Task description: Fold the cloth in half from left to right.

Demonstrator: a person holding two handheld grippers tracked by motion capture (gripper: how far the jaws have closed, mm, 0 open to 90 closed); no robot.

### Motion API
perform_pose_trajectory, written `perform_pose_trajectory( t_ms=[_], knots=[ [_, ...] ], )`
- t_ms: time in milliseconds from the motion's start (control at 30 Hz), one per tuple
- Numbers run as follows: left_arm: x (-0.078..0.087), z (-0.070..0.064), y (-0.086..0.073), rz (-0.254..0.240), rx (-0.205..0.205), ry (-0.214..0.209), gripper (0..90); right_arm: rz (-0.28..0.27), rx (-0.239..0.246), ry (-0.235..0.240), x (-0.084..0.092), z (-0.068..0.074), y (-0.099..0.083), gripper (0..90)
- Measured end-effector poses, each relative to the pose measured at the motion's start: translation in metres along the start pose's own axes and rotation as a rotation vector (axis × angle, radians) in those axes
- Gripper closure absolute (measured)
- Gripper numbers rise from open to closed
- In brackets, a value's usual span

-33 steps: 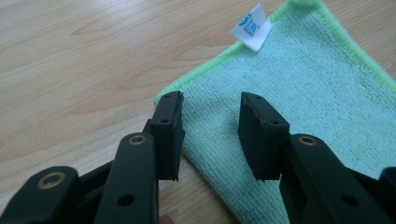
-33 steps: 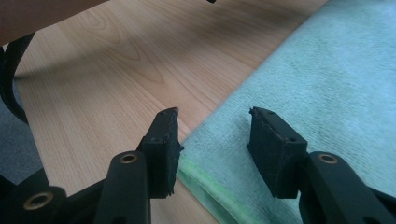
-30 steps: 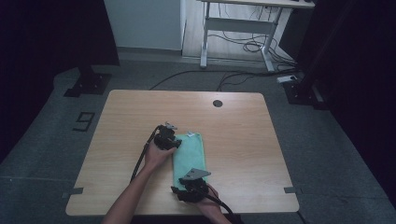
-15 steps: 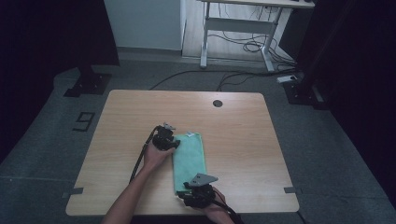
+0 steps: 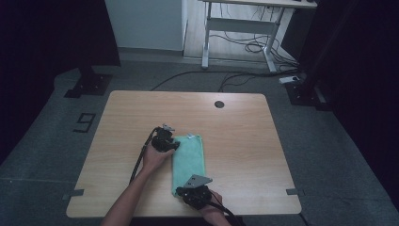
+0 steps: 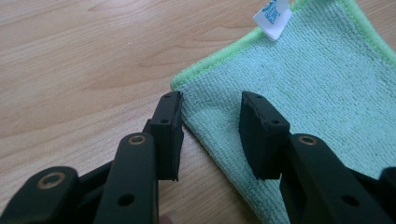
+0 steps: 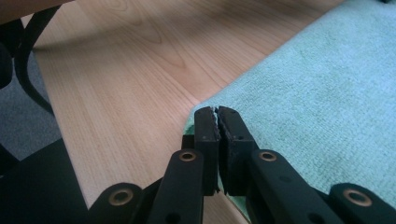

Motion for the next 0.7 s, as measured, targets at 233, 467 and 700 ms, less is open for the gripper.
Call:
perform_pose_trajectory(
  t_ms=[233,467,700],
  knots=[
    [0.003,0.004,-0.002,-0.003,0.008,0.000,60.0,-0.017,0.028,0.016,-0.003,0.006,0.002,84.4],
    [0.008,0.006,-0.002,-0.017,0.010,0.000,60.9,-0.005,0.009,0.054,-0.007,0.003,0.000,79.4],
    [0.016,-0.005,0.004,-0.036,-0.033,-0.018,61.6,-0.020,-0.014,0.081,-0.003,0.001,0.001,68.5]
  ],
)
Point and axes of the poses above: each handheld gripper's, and its own axes: x roughly backward along the jaws, y roughly out of its top, z roughly to its left, the point moved 3 cm from there along -x, roughly forward along the jaws, and after that the axes turned 7 degrees about z, right-handed, at the moved point
